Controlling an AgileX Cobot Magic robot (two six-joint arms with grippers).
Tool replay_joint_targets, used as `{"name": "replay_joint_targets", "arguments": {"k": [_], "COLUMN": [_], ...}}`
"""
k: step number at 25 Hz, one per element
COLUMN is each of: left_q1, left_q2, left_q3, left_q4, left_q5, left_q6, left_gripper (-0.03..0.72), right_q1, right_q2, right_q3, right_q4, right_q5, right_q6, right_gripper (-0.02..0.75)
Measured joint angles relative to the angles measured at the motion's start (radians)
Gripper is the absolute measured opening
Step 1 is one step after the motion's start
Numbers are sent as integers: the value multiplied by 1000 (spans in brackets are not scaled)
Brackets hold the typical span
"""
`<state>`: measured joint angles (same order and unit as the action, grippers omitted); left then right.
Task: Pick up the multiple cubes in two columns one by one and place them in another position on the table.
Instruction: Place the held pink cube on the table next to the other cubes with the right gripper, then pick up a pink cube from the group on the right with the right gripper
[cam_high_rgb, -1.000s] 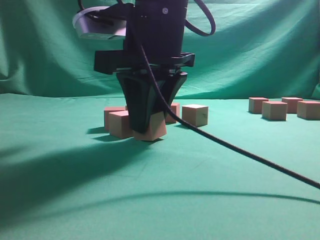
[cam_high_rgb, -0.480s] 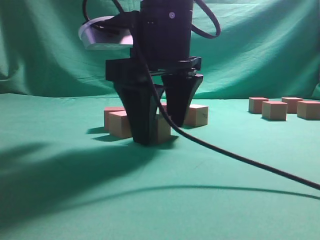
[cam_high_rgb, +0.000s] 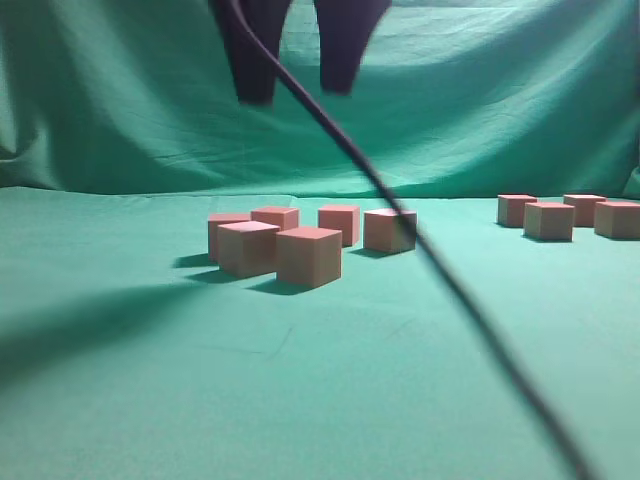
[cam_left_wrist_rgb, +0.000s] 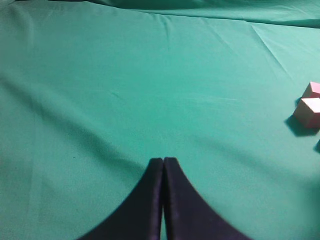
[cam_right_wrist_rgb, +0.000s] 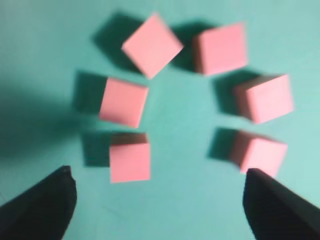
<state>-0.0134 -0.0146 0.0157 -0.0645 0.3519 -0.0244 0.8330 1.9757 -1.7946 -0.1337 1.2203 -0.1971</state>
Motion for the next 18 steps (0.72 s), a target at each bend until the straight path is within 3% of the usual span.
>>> {"name": "replay_joint_targets", "arguments": {"k": [4, 5, 9, 15, 18], "left_q1": [0, 0, 0, 0, 0], "left_q2": [0, 0, 0, 0, 0], "left_q3": [0, 0, 0, 0, 0], "left_q4": [0, 0, 0, 0, 0], "left_q5": [0, 0, 0, 0, 0], "left_q6": [0, 0, 0, 0, 0], "left_gripper": [0, 0, 0, 0, 0], "right_q1": [-22, -38, -193, -498, -603], "right_q2": [-75, -97, -159, -142, -101], "right_q3": [-35, -35, -37, 36, 105], "right_q4": [-120, -145, -182, -5, 119], "right_q5": [13, 16, 18, 20, 5], "right_q6": [71, 97, 198, 226, 226], "right_gripper": [619, 567, 565, 565, 565]}}
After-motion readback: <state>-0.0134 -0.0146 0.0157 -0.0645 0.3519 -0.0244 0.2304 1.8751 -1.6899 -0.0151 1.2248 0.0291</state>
